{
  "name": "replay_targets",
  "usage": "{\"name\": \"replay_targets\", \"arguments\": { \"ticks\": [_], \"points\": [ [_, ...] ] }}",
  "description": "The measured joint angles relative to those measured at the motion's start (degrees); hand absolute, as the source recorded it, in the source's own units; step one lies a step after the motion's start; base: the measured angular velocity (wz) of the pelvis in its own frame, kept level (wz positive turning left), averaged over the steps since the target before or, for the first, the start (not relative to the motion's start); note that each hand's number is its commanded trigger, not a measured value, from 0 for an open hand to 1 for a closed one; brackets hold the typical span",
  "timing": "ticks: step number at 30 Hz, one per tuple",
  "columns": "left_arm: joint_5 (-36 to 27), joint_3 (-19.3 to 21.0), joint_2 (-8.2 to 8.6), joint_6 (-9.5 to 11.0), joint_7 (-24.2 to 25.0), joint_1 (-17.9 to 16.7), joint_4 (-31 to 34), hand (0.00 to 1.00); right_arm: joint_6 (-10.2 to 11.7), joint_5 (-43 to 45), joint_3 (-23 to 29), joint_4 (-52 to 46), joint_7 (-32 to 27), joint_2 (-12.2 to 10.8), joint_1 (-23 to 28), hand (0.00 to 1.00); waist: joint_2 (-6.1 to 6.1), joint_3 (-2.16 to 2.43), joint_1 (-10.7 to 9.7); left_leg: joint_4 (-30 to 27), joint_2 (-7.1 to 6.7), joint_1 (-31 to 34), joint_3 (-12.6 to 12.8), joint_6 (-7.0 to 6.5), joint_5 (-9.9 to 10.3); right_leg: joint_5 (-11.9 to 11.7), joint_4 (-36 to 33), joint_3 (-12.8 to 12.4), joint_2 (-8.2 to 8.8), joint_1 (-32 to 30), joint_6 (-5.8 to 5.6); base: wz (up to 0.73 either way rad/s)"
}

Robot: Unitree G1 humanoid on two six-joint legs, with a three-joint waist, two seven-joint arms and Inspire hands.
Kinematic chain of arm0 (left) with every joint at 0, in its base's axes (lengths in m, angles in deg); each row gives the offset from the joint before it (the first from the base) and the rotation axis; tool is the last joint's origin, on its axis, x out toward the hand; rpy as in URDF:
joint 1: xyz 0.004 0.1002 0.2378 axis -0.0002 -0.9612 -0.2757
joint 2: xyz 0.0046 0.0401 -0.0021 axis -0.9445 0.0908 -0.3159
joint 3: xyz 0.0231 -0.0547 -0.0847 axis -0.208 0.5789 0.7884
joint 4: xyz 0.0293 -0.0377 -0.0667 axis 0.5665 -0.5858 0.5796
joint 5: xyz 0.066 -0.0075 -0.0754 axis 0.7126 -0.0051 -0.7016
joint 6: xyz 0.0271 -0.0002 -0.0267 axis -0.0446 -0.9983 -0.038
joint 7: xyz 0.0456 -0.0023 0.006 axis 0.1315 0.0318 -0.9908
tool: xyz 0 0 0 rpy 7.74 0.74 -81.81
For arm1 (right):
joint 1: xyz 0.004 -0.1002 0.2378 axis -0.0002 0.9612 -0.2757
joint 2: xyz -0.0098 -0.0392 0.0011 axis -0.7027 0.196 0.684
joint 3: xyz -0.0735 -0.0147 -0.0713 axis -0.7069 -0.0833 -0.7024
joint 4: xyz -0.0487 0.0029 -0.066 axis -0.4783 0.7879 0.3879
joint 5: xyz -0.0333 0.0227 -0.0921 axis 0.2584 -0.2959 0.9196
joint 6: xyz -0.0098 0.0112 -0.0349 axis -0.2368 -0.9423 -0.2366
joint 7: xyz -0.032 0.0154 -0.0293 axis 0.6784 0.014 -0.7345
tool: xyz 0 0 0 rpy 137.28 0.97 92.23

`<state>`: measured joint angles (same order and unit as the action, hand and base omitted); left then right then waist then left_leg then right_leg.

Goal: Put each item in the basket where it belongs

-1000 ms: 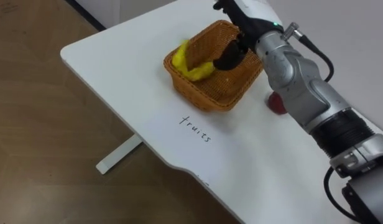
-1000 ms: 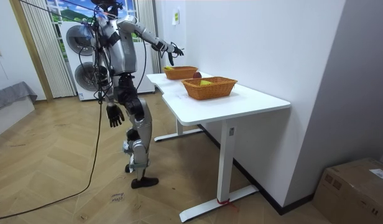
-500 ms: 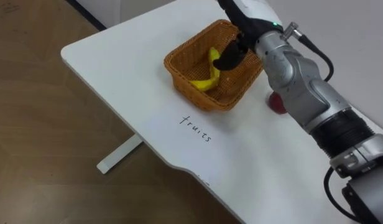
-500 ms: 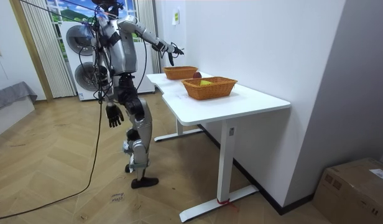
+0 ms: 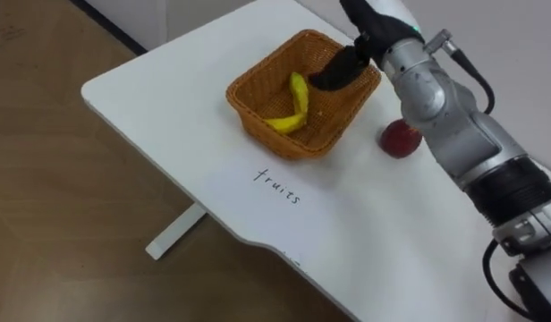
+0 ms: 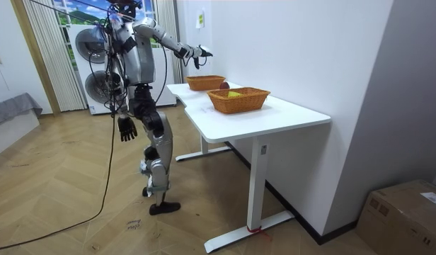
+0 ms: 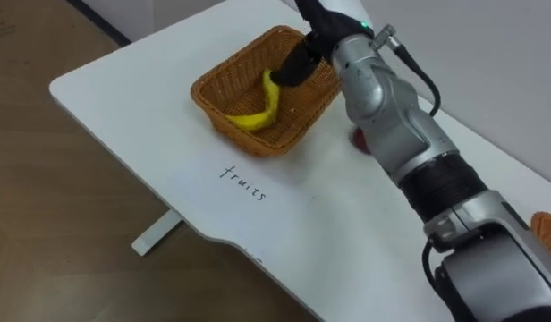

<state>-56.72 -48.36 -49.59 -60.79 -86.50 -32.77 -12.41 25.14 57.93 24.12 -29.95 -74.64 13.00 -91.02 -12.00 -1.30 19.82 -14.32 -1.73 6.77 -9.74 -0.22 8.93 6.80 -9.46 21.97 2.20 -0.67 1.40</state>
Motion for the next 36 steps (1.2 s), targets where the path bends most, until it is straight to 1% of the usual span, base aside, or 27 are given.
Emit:
{"name": "replay_targets", "arguments": {
  "ticks": [1,2,4,5,7,8,11,12,13,14,16,17,18,20,21,23,26,28,29,30,32,34,36],
  "points": [
    [0.0,0.0,0.17,0.0,-0.1,-0.1,0.0,0.00,0.3,-1.8,0.7,-0.2,-0.8,0.0,0.2,0.00,0.58,0.10,-0.7,0.4,0.03,-0.6,0.2,-0.05,-0.1,0.0,0.0,-0.2,0.03,0.4,0.00,-0.07],
    [0.0,-0.1,0.36,0.0,-0.4,-0.2,0.1,0.00,0.4,-4.0,1.7,-0.7,-1.5,0.0,1.0,0.00,0.88,0.30,-0.9,1.0,0.02,-1.4,0.3,-0.09,-0.3,0.0,0.1,-0.2,0.14,1.0,-0.02,-0.07],
    [0.0,0.0,0.79,0.1,-1.1,-0.5,0.1,0.00,0.4,-5.8,2.6,-1.4,-2.7,0.1,2.4,0.00,1.30,0.66,-1.3,1.2,0.03,-2.2,0.6,-0.10,-0.3,0.1,0.1,-0.7,0.13,1.5,-0.11,-0.08],
    [0.0,0.0,1.12,0.1,-1.1,-0.6,0.1,0.00,0.4,-6.0,3.9,-2.1,-3.0,0.0,3.6,0.00,1.51,0.83,-2.1,1.2,-0.04,-2.4,0.7,-0.14,-0.2,0.1,0.5,-1.1,0.10,2.0,-0.21,0.00],
    [0.0,0.0,1.79,0.1,-1.2,-0.7,0.2,0.00,0.5,-6.1,5.6,-2.5,-4.5,0.0,4.9,0.00,1.81,0.94,-2.5,1.2,-0.09,-2.6,1.0,-0.29,-0.3,0.1,0.7,-1.4,0.13,2.3,-0.23,-0.02],
    [0.0,0.0,2.15,0.1,-1.2,-0.7,0.2,0.00,0.5,-6.5,6.9,-2.6,-5.4,0.0,5.8,0.00,1.98,0.92,-2.5,1.2,-0.09,-2.8,1.2,-0.32,-0.3,0.1,0.7,-1.4,0.15,2.3,-0.26,-0.08],
    [0.0,-0.1,2.52,0.1,-1.2,-0.9,0.0,0.00,0.6,-7.3,9.3,-2.6,-8.0,-0.1,7.2,0.00,2.33,0.83,-2.7,1.2,-0.07,-3.4,1.4,-0.34,-0.3,0.1,0.8,-1.5,0.15,2.8,-0.28,-0.07],
    [0.0,-0.1,2.57,0.1,-1.2,-1.1,0.0,0.00,0.6,-7.7,9.6,-2.6,-8.5,-0.2,7.4,0.00,2.44,0.89,-2.8,1.2,-0.07,-3.5,1.4,-0.34,-0.3,0.1,0.8,-1.5,0.16,2.9,-0.29,0.00],
    [0.0,-0.1,2.64,0.1,-1.2,-1.2,0.0,0.00,0.9,-8.3,10.3,-2.6,-9.5,-0.2,7.6,0.00,2.75,0.84,-3.0,1.2,-0.07,-3.8,1.5,-0.35,-0.3,0.1,0.8,-1.5,0.16,3.2,-0.29,0.00],
    [0.1,-0.1,2.71,0.1,-1.1,-1.3,0.0,0.00,1.2,-9.1,10.7,-2.4,-10.7,-0.2,7.6,0.00,3.22,0.52,-3.1,1.3,-0.05,-4.3,1.6,-0.38,-0.3,0.1,0.8,-1.5,0.16,3.6,-0.30,0.00],
    [0.1,-0.1,2.82,0.0,-1.1,-1.6,0.0,0.00,1.6,-9.4,10.7,-2.1,-12.3,-0.2,7.8,0.00,3.87,0.58,-3.4,1.3,-0.07,-4.5,1.6,-0.41,-0.3,0.2,0.8,-1.5,0.22,3.8,-0.38,0.00],
    [0.2,0.0,2.97,-0.1,-1.1,-1.6,0.0,0.00,1.9,-9.5,11.0,-2.1,-13.0,-0.5,8.1,0.00,4.33,0.46,-3.7,1.3,-0.08,-4.5,1.6,-0.42,-0.3,0.2,0.8,-1.5,0.25,3.9,-0.39,0.00],
    [0.6,0.0,3.18,-0.2,-1.2,-1.6,0.5,0.00,2.2,-9.7,11.6,-2.2,-13.5,-1.1,8.9,0.00,4.66,0.47,-3.9,1.1,-0.08,-4.5,1.7,-0.42,-0.3,0.2,0.8,-1.6,0.26,3.8,-0.39,0.00],
    [1.4,0.0,3.42,-0.2,-1.3,-1.7,1.5,0.00,2.2,-10.6,12.9,-2.1,-13.8,-2.3,10.7,0.00,4.90,0.50,-3.9,1.1,-0.06,-4.5,1.7,-0.42,-0.3,0.2,0.7,-1.7,0.26,3.8,-0.39,0.00],
    [1.7,0.0,3.57,-0.2,-1.4,-1.7,1.7,0.00,2.2,-11.0,12.9,-2.0,-13.9,-2.4,11.3,0.00,4.96,0.46,-3.9,1.1,-0.05,-4.5,1.7,-0.42,-0.3,0.2,0.7,-1.7,0.26,3.8,-0.39,0.00],
    [2.3,-0.1,4.65,-0.2,-1.8,-1.7,2.1,0.00,2.2,-12.1,12.9,-0.6,-13.9,-2.8,12.5,0.00,5.52,0.11,-3.8,0.8,-0.06,-4.5,1.8,-0.46,-0.3,0.2,0.7,-2.1,0.26,3.8,-0.41,-0.02],
    [2.3,-0.4,5.42,-0.2,-1.7,-1.5,2.0,0.00,2.0,-14.2,12.9,0.8,-13.9,-3.2,13.4,0.00,5.97,-0.04,-3.9,0.9,-0.07,-4.4,1.9,-0.48,-0.2,0.2,0.7,-2.3,0.24,3.6,-0.45,-0.02],
    [2.3,-0.6,5.44,-0.5,-1.6,-1.6,2.0,0.00,2.0,-15.5,12.9,0.9,-13.9,-3.4,13.8,0.00,6.16,0.06,-3.9,0.9,-0.07,-4.4,1.9,-0.50,-0.2,0.4,0.7,-2.7,0.15,3.5,-0.56,0.00],
    [2.3,-0.7,5.51,-0.7,-1.4,-1.7,2.0,0.00,2.0,-16.6,12.9,1.0,-13.9,-3.4,13.8,0.00,6.29,0.24,-3.9,0.9,-0.09,-4.4,1.9,-0.53,-0.1,0.4,0.8,-2.7,0.14,3.5,-0.58,0.00],
    [2.4,-0.7,5.51,-0.8,-1.3,-1.8,2.0,0.00,2.1,-17.1,12.9,1.0,-13.9,-3.4,13.8,0.00,6.44,0.30,-3.9,0.9,-0.10,-4.4,1.9,-0.55,-0.1,0.4,0.8,-2.7,0.14,3.5,-0.58,0.00],
    [2.5,-1.2,5.51,-0.9,-1.1,-2.0,2.0,0.00,2.3,-20.4,12.9,2.8,-14.0,-3.5,13.7,0.00,6.98,0.60,-4.0,1.1,-0.17,-4.4,1.9,-0.59,-0.1,0.4,0.7,-2.8,0.20,3.6,-0.59,0.02],
    [2.5,-1.3,5.65,-0.9,-1.1,-2.2,2.0,0.00,2.3,-23.4,12.9,3.8,-14.0,-3.8,13.7,0.00,7.21,0.67,-4.0,1.2,-0.18,-4.4,1.9,-0.60,-0.1,0.4,0.7,-2.8,0.24,3.5,-0.64,0.00],
    [2.4,-1.4,5.63,-1.3,-1.2,-2.2,2.0,0.00,2.3,-27.4,12.9,6.3,-13.8,-3.9,13.7,0.00,7.15,0.72,-4.1,1.4,-0.17,-4.3,1.8,-0.60,-0.1,0.6,0.8,-2.7,0.25,3.5,-0.71,0.02]
  ]
}}
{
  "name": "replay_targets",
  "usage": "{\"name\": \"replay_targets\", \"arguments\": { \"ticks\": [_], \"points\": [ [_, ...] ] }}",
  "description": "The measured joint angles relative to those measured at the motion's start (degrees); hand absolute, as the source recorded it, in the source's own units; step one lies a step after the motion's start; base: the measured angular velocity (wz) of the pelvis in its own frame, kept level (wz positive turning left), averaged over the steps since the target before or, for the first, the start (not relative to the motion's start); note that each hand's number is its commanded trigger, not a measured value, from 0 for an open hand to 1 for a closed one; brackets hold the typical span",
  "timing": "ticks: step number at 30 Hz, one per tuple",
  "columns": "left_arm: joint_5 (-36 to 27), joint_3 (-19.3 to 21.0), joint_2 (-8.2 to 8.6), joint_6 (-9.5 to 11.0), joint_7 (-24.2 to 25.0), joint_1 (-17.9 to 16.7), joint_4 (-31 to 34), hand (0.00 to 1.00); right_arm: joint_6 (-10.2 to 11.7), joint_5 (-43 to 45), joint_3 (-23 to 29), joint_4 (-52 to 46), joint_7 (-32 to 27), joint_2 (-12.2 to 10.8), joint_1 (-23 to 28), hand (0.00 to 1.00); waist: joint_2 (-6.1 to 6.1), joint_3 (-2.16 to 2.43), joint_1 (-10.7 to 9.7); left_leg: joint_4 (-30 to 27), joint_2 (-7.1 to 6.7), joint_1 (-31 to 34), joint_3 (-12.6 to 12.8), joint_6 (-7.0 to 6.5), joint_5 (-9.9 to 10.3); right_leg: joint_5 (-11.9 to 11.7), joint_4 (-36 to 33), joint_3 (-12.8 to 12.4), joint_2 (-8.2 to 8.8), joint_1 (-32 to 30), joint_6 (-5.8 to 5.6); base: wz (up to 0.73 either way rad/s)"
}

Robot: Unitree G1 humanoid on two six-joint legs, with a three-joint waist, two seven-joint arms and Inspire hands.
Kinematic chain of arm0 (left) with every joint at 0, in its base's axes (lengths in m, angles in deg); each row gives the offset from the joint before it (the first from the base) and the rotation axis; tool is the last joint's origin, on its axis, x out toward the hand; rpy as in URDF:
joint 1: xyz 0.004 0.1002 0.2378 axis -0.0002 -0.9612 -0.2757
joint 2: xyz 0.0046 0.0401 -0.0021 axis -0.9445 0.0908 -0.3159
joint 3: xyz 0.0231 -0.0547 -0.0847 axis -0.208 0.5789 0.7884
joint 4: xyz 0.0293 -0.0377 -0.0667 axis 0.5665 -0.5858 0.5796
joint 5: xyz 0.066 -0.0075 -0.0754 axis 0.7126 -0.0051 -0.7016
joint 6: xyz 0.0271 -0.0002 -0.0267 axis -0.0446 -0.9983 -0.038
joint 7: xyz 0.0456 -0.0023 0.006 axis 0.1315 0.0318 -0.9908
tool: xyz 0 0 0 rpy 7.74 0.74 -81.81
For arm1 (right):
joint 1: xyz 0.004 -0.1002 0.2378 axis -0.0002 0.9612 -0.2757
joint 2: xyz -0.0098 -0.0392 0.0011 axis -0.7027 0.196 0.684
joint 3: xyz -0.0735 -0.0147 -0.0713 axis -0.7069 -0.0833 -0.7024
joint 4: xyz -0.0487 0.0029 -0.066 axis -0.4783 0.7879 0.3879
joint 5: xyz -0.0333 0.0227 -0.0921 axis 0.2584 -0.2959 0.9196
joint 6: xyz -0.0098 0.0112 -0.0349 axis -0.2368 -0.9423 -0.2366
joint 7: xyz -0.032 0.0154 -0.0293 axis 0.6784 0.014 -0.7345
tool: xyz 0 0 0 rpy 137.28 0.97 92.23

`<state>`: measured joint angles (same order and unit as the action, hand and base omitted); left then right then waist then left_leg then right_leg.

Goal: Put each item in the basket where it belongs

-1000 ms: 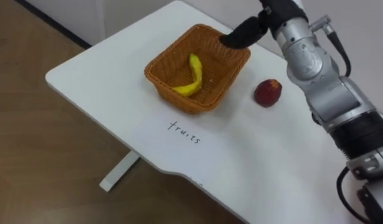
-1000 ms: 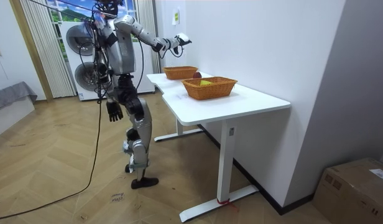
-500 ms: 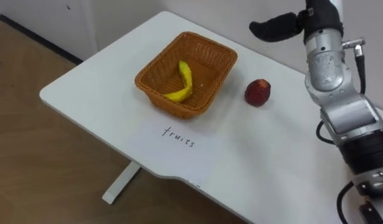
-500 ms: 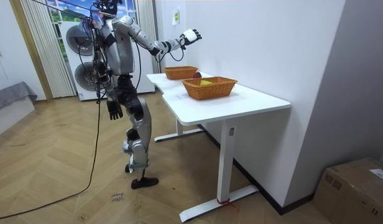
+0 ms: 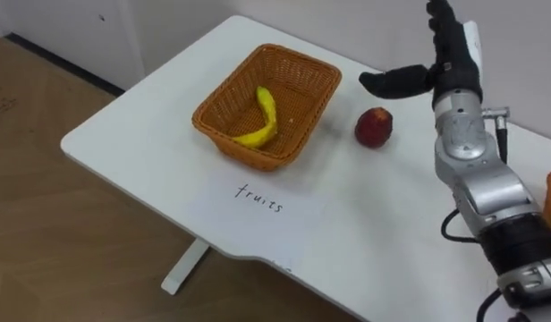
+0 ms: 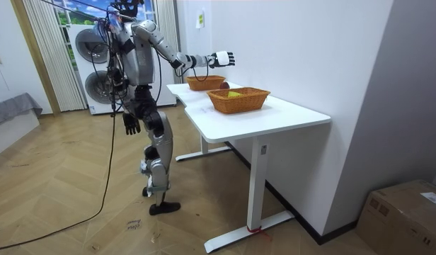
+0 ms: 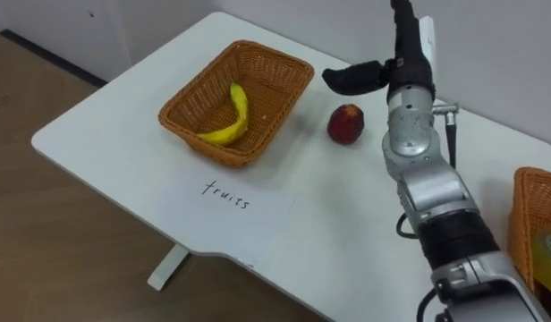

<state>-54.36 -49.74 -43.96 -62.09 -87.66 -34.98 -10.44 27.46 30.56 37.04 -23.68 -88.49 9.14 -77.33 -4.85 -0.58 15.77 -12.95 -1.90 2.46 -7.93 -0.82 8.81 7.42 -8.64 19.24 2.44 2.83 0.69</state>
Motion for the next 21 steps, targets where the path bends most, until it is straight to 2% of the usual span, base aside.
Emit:
{"name": "replay_targets", "arguments": {
  "ticks": [6,8,17,21],
  "points": [
    [-0.2,-2.5,-0.08,0.0,-0.1,0.7,0.0,0.00,0.0,-2.7,0.1,6.4,0.5,0.0,-0.1,0.00,-0.17,0.19,-0.5,-0.1,-0.07,1.5,0.0,-0.06,-0.1,0.0,-0.2,0.1,0.05,-1.5,0.02,0.01],
    [-0.2,-3.4,-0.08,0.1,-0.1,1.2,0.0,0.00,0.1,-3.2,0.1,8.8,0.5,0.0,-1.1,0.00,0.21,0.09,-1.3,-0.4,-0.07,2.7,-0.1,-0.07,-0.1,-0.2,-0.3,1.0,0.22,-2.4,0.12,0.02],
    [-0.2,-6.2,-0.16,0.6,0.2,3.3,0.0,0.00,0.3,-4.5,0.4,13.4,0.5,0.0,-3.5,0.00,1.17,-0.16,-1.4,-0.2,0.14,5.9,0.2,-0.10,-0.5,-0.3,-1.3,1.1,0.42,-6.4,0.33,-0.02],
    [-0.4,-6.5,-0.18,0.9,0.2,4.7,-0.1,0.00,0.5,-4.8,0.4,15.0,1.2,-0.1,-5.0,0.00,1.16,-0.24,-1.5,0.0,0.19,7.1,0.3,-0.06,-0.7,-0.4,-1.5,1.1,0.43,-7.9,0.43,0.00]
  ]
}}
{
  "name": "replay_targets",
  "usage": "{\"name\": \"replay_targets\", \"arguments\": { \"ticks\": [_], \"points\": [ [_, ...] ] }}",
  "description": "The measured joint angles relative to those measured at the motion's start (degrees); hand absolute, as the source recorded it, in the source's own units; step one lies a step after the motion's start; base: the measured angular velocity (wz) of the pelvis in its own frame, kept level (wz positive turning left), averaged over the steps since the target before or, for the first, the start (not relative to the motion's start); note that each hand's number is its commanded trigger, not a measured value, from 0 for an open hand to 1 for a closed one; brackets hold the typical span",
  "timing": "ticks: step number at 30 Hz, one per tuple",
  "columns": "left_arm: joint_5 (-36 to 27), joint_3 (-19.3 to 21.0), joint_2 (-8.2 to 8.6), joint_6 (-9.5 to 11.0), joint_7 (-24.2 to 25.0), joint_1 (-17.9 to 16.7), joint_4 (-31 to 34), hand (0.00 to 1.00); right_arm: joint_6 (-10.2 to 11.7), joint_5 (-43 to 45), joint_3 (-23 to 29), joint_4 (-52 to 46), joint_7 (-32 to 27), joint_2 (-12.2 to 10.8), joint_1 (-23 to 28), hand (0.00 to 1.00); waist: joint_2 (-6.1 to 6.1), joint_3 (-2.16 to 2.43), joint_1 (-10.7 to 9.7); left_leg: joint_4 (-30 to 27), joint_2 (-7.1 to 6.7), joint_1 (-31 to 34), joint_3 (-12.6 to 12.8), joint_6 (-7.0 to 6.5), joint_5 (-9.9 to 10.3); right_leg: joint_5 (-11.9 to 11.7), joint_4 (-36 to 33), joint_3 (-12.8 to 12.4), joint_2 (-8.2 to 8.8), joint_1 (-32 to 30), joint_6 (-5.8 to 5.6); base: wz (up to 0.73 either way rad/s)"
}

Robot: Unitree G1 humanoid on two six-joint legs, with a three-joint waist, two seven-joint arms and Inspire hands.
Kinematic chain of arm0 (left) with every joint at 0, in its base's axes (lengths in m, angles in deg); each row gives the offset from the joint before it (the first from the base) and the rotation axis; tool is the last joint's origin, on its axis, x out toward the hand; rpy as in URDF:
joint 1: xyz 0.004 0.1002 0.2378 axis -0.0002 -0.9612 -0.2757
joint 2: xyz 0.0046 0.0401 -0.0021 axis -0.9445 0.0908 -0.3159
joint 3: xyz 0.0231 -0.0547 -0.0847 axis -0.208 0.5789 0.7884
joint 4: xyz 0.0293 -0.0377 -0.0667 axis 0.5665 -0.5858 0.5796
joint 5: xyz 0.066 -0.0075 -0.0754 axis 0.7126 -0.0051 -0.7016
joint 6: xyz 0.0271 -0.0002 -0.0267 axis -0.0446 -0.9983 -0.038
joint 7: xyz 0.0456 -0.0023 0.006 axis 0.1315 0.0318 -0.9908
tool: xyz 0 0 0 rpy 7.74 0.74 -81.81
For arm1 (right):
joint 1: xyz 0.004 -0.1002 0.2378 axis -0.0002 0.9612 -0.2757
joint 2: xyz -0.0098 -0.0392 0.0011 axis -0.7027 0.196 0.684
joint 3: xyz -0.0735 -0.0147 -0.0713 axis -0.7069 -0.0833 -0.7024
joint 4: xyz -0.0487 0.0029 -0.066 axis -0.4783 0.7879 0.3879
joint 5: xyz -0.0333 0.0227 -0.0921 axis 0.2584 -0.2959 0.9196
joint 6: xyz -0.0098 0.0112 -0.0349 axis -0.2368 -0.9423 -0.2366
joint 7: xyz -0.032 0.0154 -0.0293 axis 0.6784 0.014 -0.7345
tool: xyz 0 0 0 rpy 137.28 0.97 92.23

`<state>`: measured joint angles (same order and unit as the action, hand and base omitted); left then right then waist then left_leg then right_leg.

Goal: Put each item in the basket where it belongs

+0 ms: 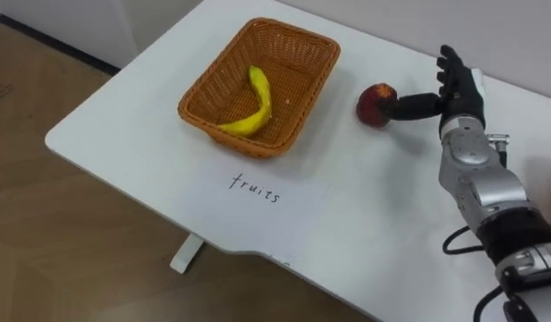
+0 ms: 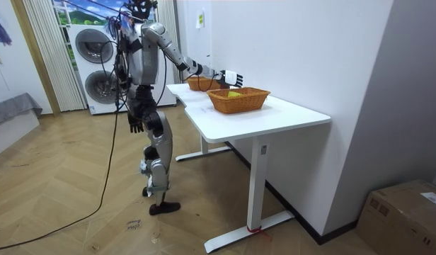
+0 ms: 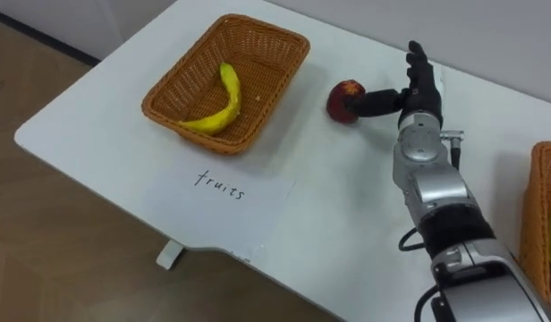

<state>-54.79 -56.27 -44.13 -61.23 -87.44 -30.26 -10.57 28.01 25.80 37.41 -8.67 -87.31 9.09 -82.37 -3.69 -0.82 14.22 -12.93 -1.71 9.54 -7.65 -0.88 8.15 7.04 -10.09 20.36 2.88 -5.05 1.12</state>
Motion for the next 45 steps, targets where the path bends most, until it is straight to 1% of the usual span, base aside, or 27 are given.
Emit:
{"name": "replay_targets", "arguments": {
  "ticks": [3,5,7,10,12,16,19,23,28,31,35,45],
  "points": [
    [-1.2,-0.1,-0.11,1.0,-0.1,1.0,-0.1,0.00,0.3,0.1,0.0,0.9,1.0,0.0,-0.3,0.00,-0.06,-0.19,-0.1,0.4,0.00,-0.1,0.0,-0.01,-0.2,0.0,0.0,0.1,0.08,-0.1,0.00,0.00],
    [-3.7,-0.1,-0.13,1.8,-0.1,2.0,-0.1,0.00,0.6,0.1,0.1,2.7,1.6,0.0,-1.3,0.00,-0.08,-0.72,-0.3,0.4,-0.01,0.1,0.0,-0.01,-0.2,0.0,0.0,0.1,0.11,-0.3,0.00,0.00],
    [-4.5,-0.1,-0.18,2.2,-0.2,2.2,-0.1,0.00,0.7,0.1,0.3,2.8,1.7,0.0,-1.4,0.00,-0.11,-0.72,-0.6,0.4,-0.04,0.9,0.1,-0.01,-0.2,0.0,-0.1,0.1,0.12,-1.1,0.00,0.00],
    [-5.0,-0.1,-0.18,2.3,-0.4,2.8,-0.1,0.00,1.0,0.1,1.5,4.1,2.1,0.0,-1.5,0.00,-0.04,-0.78,-1.0,0.3,-0.07,1.7,0.3,-0.08,-0.3,0.0,-0.5,0.0,0.19,-2.0,0.00,0.00],
    [-5.7,-0.1,-0.16,2.9,-0.4,3.1,-0.2,0.00,1.0,0.2,1.7,4.8,2.7,0.0,-1.5,0.00,0.00,-0.80,-1.0,0.3,-0.04,1.7,0.6,-0.10,-0.3,0.0,-0.5,-0.1,0.19,-2.0,0.00,-0.02],
    [-7.4,-0.3,-0.13,4.1,-0.3,4.4,-1.0,0.00,1.8,0.3,1.7,6.4,3.8,0.0,-2.2,0.00,0.15,-0.91,-1.1,0.8,0.02,1.2,1.1,-0.10,-0.4,0.0,-0.6,-0.5,0.18,-2.0,0.00,-0.05],
    [-8.9,-0.7,-0.14,5.0,-0.3,4.9,-2.3,0.00,2.0,0.4,1.7,6.4,4.1,0.0,-2.3,0.00,0.15,-0.91,-1.1,1.6,0.02,0.8,1.4,-0.17,-0.7,0.0,-0.7,-0.7,0.27,-2.0,0.00,-0.05],
    [-9.0,-1.1,-0.16,5.5,-0.4,5.3,-3.5,0.00,2.0,2.9,1.6,6.2,4.4,0.0,-2.3,0.00,0.00,-0.84,-0.7,1.6,0.03,0.9,1.6,-0.10,-1.0,-0.1,-0.8,-0.8,0.31,-2.6,0.05,-0.01],
    [-9.9,-1.2,-0.16,5.7,-0.4,5.8,-4.9,0.00,2.0,4.6,0.7,6.2,4.4,-0.1,-2.3,0.00,-0.16,-0.83,0.3,1.6,0.14,0.8,2.0,-0.10,-1.0,-0.1,-0.8,-1.2,0.26,-2.8,0.13,-0.05],
    [-10.0,-1.2,-0.38,5.8,-0.3,5.8,-5.7,0.00,2.0,4.9,-0.6,6.2,4.4,-0.2,-2.3,0.00,-0.57,-0.75,0.3,1.5,0.14,0.8,2.1,-0.10,-1.0,-0.1,-0.8,-1.2,0.29,-2.8,0.14,0.00],
    [-10.0,-1.2,-0.61,5.9,-0.3,5.9,-6.5,0.00,2.0,5.1,-0.7,6.1,4.5,-0.4,-2.3,0.00,-1.08,-0.71,0.5,1.4,0.13,0.8,2.1,-0.11,-1.0,-0.3,-0.8,-1.2,0.28,-2.7,0.14,0.00],
    [-10.0,-1.3,-0.65,5.9,0.0,5.9,-6.5,0.00,2.2,5.7,-2.9,3.3,5.7,-0.6,-2.4,0.00,-1.06,-0.75,0.5,1.1,0.06,1.2,2.1,-0.15,-1.1,-0.3,-1.6,-0.6,0.56,-2.9,0.16,0.00]
  ]
}}
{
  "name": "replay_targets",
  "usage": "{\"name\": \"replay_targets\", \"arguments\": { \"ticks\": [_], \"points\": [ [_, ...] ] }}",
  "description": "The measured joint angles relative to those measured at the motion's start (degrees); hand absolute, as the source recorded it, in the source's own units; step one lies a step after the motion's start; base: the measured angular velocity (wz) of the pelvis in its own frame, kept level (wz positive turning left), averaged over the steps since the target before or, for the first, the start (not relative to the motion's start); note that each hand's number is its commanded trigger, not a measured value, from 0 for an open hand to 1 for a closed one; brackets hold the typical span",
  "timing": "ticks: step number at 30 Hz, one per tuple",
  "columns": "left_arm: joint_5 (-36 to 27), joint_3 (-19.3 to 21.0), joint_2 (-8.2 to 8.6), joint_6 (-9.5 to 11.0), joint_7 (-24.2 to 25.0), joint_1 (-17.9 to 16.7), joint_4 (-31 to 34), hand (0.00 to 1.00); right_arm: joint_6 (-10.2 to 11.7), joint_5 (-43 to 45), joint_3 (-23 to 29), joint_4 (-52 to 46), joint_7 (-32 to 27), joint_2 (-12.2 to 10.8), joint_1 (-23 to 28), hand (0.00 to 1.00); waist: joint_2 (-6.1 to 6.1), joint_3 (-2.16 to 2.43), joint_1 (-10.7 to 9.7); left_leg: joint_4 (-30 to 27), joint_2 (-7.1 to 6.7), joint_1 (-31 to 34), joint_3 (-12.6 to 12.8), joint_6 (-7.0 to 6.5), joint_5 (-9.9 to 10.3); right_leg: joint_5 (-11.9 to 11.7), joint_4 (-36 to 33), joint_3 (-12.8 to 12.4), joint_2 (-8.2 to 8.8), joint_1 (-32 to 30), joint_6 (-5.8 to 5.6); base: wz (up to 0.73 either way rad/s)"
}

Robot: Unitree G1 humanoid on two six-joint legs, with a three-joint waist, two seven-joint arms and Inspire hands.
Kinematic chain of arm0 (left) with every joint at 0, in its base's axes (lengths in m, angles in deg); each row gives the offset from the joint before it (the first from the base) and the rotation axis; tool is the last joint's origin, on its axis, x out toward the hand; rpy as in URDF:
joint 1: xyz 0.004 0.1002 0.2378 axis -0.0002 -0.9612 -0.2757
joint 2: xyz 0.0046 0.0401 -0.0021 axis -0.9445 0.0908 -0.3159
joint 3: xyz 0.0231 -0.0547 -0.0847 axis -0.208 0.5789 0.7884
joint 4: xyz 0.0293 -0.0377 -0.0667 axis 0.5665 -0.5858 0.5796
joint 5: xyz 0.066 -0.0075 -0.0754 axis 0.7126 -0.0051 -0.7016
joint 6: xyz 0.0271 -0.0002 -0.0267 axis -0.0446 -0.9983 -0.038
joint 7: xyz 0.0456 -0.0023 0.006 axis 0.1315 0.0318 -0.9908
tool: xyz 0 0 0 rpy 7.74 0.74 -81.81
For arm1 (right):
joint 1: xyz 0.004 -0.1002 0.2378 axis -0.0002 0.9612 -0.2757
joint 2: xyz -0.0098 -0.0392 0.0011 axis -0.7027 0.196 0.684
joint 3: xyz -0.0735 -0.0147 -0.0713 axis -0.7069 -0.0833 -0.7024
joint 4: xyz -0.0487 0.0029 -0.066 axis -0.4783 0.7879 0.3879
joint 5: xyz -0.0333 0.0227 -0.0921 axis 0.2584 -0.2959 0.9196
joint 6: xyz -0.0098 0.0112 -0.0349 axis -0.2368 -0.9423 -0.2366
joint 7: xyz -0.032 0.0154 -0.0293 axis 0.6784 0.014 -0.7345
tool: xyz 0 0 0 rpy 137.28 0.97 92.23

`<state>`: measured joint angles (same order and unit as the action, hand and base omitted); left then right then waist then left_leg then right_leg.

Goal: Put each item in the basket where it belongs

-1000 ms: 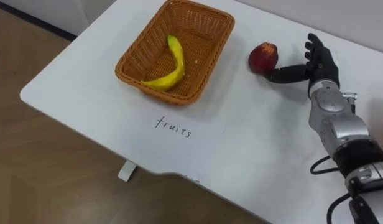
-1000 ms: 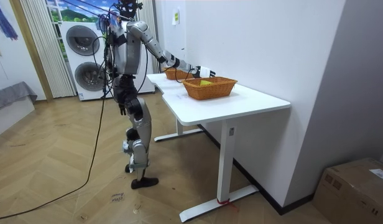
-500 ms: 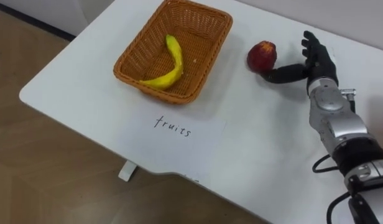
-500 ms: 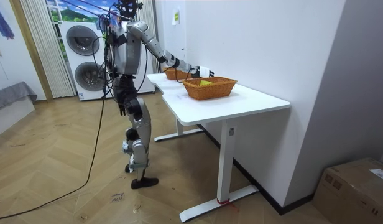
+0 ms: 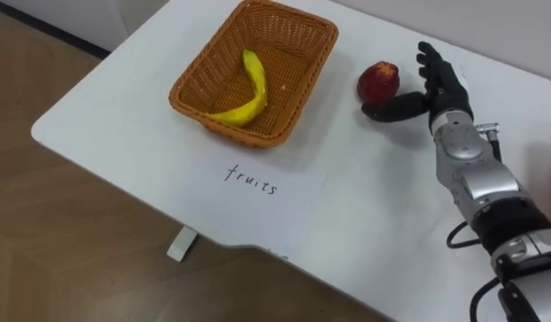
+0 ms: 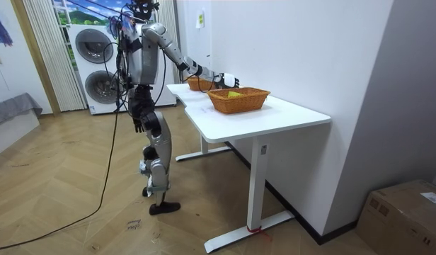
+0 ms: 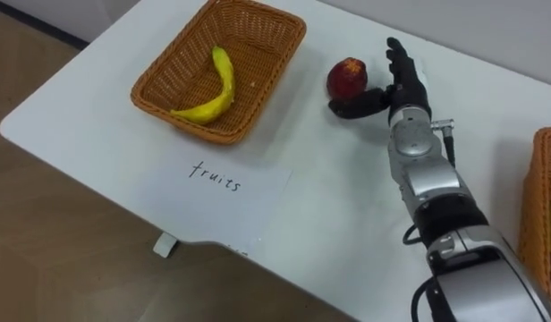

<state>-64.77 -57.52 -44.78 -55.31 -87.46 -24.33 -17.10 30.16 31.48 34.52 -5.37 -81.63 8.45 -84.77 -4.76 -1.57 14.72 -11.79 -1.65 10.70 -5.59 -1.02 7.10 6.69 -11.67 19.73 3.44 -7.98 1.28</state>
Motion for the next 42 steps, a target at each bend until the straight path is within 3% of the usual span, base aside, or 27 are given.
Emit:
{"name": "replay_targets", "arguments": {
  "ticks": [24,34,42],
  "points": [
    [0.0,-1.1,-0.14,0.0,0.0,0.1,-0.7,0.00,0.3,1.5,-0.5,-1.9,1.9,-0.1,-0.1,0.00,0.10,-0.15,1.8,0.1,-0.07,0.7,-0.5,-0.12,-0.1,0.0,0.0,1.0,0.26,-0.5,-0.01,0.01],
    [0.3,-1.0,-0.14,0.0,0.1,0.1,-1.1,0.00,0.3,4.4,-0.5,-1.6,2.9,-0.1,-0.1,0.00,-0.17,-0.66,2.7,-0.1,-0.09,1.0,-0.5,-0.12,-0.1,0.0,0.0,1.0,0.31,-0.7,-0.01,0.00],
    [0.3,-1.1,-0.11,-0.3,0.1,-0.2,-0.5,0.00,1.3,3.8,0.1,1.8,5.1,0.4,-0.5,0.00,0.05,-0.80,2.6,-0.9,-0.09,1.8,-1.0,-0.14,-0.1,0.0,-0.1,1.5,0.44,-1.1,-0.03,0.04]
  ]
}}
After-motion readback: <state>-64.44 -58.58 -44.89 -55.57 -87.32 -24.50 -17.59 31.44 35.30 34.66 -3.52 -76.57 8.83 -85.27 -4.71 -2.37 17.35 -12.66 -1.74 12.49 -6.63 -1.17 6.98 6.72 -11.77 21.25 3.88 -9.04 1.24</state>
